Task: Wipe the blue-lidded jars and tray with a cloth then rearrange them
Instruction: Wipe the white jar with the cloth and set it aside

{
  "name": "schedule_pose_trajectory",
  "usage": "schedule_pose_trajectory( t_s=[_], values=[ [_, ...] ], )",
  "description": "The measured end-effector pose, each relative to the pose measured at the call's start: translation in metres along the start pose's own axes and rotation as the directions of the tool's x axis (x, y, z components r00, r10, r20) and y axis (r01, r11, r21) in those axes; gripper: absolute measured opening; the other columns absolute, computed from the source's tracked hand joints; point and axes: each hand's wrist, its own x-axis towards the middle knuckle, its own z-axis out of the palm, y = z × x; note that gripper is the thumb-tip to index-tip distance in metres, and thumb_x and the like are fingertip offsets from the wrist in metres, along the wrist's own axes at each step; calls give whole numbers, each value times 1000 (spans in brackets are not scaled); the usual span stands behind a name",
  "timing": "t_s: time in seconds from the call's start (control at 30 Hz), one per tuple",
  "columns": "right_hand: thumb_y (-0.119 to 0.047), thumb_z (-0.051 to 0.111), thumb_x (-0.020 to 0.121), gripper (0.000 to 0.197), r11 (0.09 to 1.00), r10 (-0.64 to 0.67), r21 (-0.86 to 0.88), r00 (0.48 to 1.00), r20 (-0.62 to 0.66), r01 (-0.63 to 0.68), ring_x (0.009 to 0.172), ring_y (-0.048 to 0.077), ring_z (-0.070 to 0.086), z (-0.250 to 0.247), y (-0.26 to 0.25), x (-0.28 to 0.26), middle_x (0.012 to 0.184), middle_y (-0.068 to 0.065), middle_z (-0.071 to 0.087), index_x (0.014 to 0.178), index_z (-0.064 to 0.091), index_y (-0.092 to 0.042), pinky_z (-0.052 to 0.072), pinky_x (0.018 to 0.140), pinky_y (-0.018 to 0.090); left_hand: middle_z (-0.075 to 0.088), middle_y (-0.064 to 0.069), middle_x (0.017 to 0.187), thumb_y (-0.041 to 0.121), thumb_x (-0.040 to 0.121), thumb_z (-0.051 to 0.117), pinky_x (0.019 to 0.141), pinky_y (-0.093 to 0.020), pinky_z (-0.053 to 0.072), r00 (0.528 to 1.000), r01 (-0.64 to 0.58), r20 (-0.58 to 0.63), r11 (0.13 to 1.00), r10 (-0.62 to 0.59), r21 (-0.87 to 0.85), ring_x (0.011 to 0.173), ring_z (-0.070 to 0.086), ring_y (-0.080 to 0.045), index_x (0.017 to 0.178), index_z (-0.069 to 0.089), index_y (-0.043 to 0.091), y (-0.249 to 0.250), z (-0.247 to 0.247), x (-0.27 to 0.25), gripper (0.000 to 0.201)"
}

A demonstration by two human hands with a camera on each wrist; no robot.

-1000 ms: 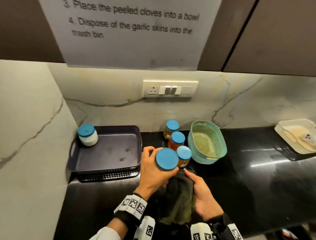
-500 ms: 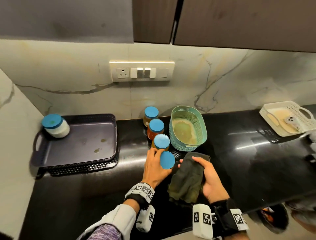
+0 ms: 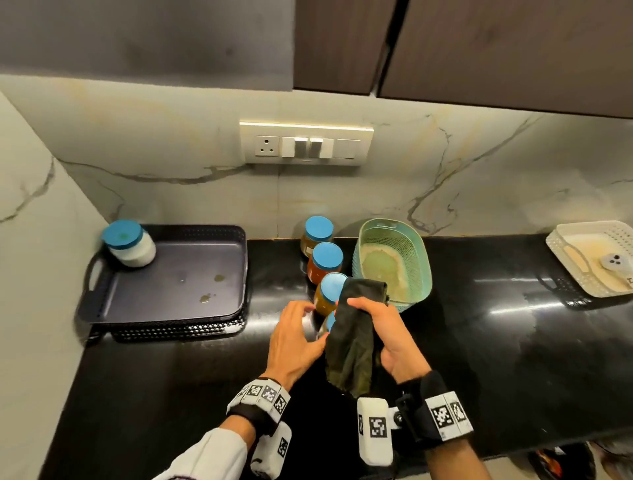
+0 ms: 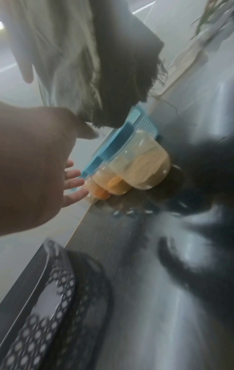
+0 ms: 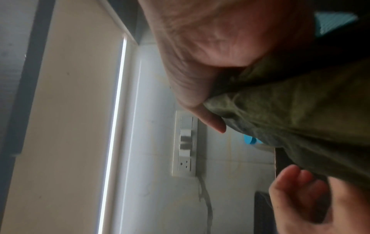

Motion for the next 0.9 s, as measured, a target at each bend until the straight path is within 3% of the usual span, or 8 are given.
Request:
schedule_pose_trajectory(
  t_s=[0.1,0.17,0.33,0.47,0.53,0.63,0.77,0.9],
  values=[
    [-8,76,86,32,998,-1,-56,999,45,4,91,39,74,37,0,8,106,29,77,116,73,5,60,92,54,55,11,88,41,91,74,72,-25,46,985,7,-174,999,0,40,78,57,-10,75,53,22,-16,-34,2,32],
    [-14,78,85,37,994,34,-107,996,84,-25,93,40,75,68,4,13,106,27,77,118,72,3,62,91,52,51,9,83,26,100,67,66,-33,43,966,54,-257,995,-31,83,70,51,-13,71,48,22,-29,-65,7,35],
    [-24,78,88,39,975,58,-220,979,193,-14,102,40,76,144,10,15,106,21,79,119,72,-2,62,95,50,57,7,105,-2,88,63,75,-44,55,934,192,-326,975,-146,112,90,62,-16,103,60,21,-71,-144,21,28],
    [-14,67,99,12,958,71,-285,959,276,12,79,28,74,187,11,13,95,18,78,104,71,-3,61,58,28,63,-14,127,-2,82,76,94,-47,54,861,330,-440,939,-257,99,115,64,-35,129,62,6,-97,-204,54,49],
    [-12,65,101,11,938,57,-342,949,311,56,72,24,74,215,11,10,90,16,75,103,71,-3,59,54,26,61,-25,132,-1,81,79,99,-51,50,817,387,-499,916,-288,104,120,62,-45,132,60,-2,-116,-242,79,54],
    [-13,63,102,17,909,13,-394,934,358,138,66,23,74,249,14,11,91,17,73,110,70,0,61,58,29,58,-30,137,5,81,80,101,-52,48,814,439,-496,879,-303,184,124,59,-49,137,58,-4,-133,-282,117,60],
    [-27,67,98,17,868,-43,-442,921,388,227,89,41,76,280,16,9,89,13,74,105,71,-12,62,89,55,51,-27,144,15,84,79,106,-53,47,870,434,-397,835,-292,337,129,54,-48,146,48,-4,-158,-310,157,72],
    [-23,65,101,9,852,-70,-454,915,397,262,87,37,75,283,20,11,86,9,74,101,71,-16,61,88,55,42,-22,157,22,82,82,117,-50,39,910,411,-268,779,-318,472,143,42,-45,156,40,5,-181,-317,184,86]
  ],
)
